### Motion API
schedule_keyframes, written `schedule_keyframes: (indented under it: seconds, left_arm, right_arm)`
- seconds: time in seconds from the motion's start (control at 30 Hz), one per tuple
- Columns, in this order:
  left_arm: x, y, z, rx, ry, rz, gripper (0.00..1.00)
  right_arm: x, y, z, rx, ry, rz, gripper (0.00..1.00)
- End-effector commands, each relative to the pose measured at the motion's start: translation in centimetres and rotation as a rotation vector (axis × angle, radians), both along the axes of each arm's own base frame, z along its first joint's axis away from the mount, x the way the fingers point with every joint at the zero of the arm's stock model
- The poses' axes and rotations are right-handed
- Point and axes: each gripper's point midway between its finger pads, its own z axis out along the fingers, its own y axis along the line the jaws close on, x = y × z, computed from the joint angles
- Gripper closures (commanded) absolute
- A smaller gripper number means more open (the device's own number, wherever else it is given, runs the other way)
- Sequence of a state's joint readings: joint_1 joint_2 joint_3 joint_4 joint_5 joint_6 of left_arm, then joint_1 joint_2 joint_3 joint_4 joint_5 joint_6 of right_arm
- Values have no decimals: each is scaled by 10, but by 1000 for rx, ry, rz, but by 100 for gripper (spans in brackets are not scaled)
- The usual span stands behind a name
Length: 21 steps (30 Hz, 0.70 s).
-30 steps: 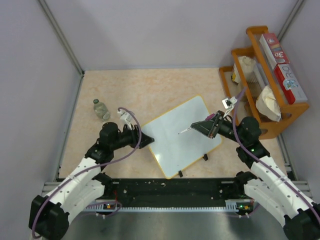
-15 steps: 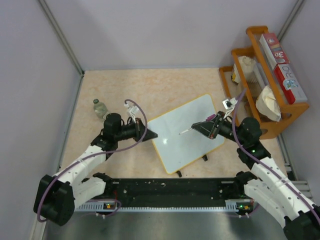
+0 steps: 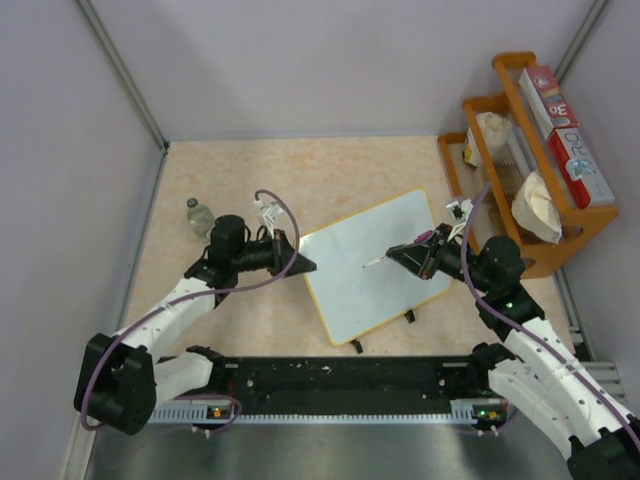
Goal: Write a sentence on the whiteboard
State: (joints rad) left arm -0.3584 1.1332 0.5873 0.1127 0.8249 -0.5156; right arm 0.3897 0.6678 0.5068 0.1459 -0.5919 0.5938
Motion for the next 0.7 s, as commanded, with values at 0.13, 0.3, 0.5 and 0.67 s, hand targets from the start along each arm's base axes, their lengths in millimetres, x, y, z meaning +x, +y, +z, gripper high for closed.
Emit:
schedule_keyframes:
  seconds: [0.13, 0.3, 0.5, 0.67]
  left_arm:
    - [-14, 27, -4, 135, -118, 89, 100]
    - [-28, 36, -2, 124, -99, 140, 100]
    - [-34, 42, -26, 140, -60, 173, 100]
    - [-31, 41, -34, 156, -55, 168, 100]
  right_arm:
    - [3, -2, 29, 21, -104, -8, 100]
    - [-1, -2, 33, 30, -120, 1, 100]
    - [-5, -1, 37, 41, -159, 16, 100]
    - [-6, 9, 37, 6, -195, 22, 100]
